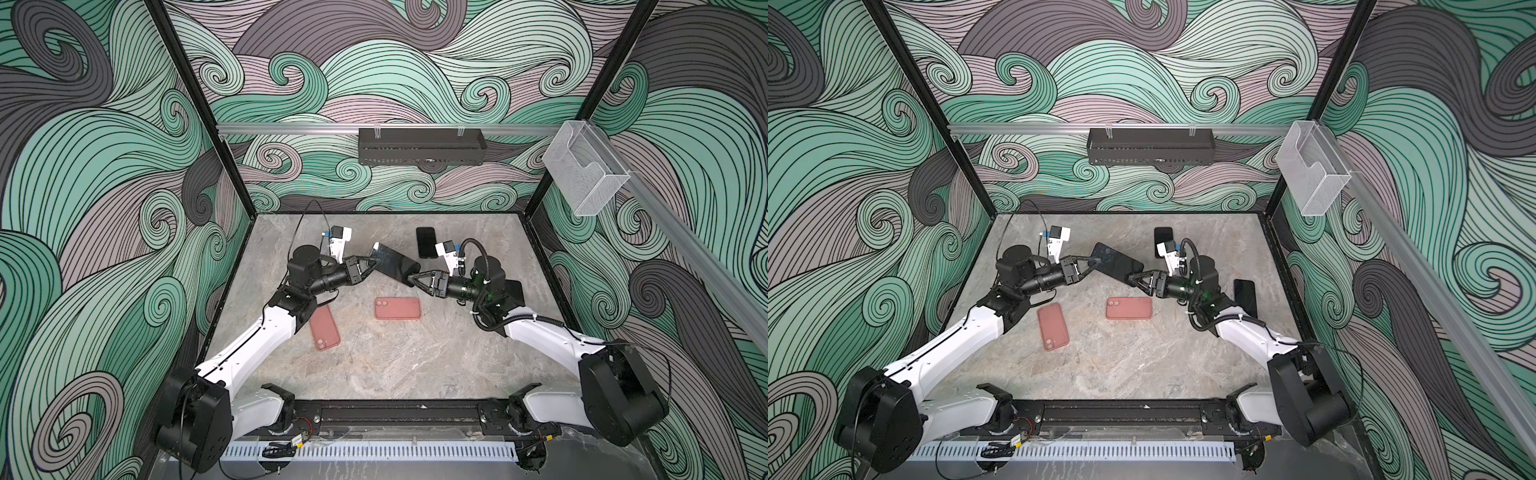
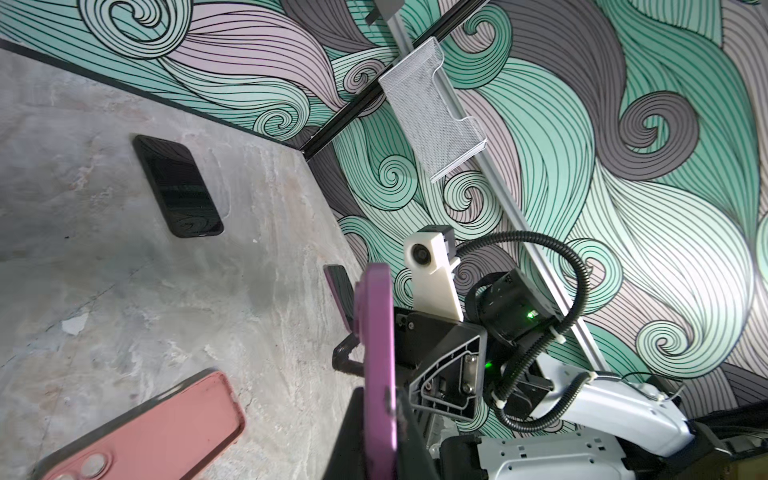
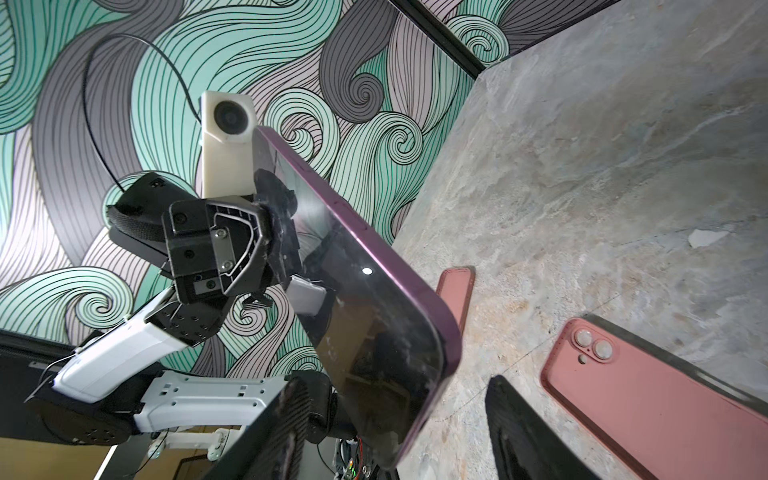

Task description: Put the phone into the phone case

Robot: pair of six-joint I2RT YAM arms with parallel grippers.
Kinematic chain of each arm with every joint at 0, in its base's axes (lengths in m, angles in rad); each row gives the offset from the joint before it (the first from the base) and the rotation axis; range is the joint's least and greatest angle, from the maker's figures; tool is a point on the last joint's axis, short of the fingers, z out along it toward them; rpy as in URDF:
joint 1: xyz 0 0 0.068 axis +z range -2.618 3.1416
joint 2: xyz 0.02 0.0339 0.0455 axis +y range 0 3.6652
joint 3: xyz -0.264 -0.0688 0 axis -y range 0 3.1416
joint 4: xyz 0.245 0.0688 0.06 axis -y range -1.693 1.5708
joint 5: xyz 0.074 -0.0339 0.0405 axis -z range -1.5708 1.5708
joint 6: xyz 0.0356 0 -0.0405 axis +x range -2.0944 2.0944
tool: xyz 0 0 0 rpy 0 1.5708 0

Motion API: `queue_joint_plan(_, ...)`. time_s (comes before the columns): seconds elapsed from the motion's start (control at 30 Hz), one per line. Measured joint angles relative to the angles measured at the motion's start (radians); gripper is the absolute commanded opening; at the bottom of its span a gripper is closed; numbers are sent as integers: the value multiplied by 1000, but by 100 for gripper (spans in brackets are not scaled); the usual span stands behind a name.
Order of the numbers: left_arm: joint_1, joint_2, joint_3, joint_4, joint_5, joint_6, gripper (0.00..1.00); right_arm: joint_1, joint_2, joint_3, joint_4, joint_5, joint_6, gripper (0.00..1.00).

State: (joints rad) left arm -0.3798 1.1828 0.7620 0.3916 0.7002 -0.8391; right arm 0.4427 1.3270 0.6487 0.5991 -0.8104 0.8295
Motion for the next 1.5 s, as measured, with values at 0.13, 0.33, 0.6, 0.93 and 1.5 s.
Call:
queue_joint_plan(0.13,0,0,-2,35,15,-24,0,0,0,-3,56,-16,37,60)
queue_joint_plan(0.33,0,0,-24,111,37,-64,0,0,0,-5,162,-37,106,51)
queue_joint_plan(0.6,0,18,-34,209,47,-119,0,0,0,-5,248,-42,175,40)
queue_joint_plan(0.93,0,20,-34,259,53,-150,0,0,-11,-5,285,-42,211,30)
queue_joint_plan(1.5,0,32,-33,319,71,-195,11,0,-79,-5,278,-32,245,10)
